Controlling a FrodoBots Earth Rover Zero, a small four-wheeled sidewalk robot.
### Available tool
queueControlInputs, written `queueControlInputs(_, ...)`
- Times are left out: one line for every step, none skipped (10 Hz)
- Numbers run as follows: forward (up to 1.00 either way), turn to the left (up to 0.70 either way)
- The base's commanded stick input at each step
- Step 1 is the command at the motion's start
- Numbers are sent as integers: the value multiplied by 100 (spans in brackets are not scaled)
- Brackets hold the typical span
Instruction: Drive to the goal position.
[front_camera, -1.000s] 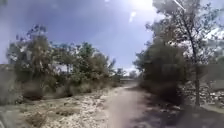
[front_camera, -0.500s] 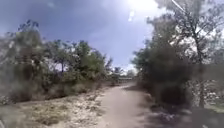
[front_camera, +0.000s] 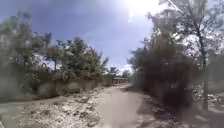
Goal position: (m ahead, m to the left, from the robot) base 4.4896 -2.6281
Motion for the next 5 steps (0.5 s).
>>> queueControlInputs(70,0)
queueControlInputs(70,0)
queueControlInputs(70,0)
queueControlInputs(70,0)
queueControlInputs(70,0)
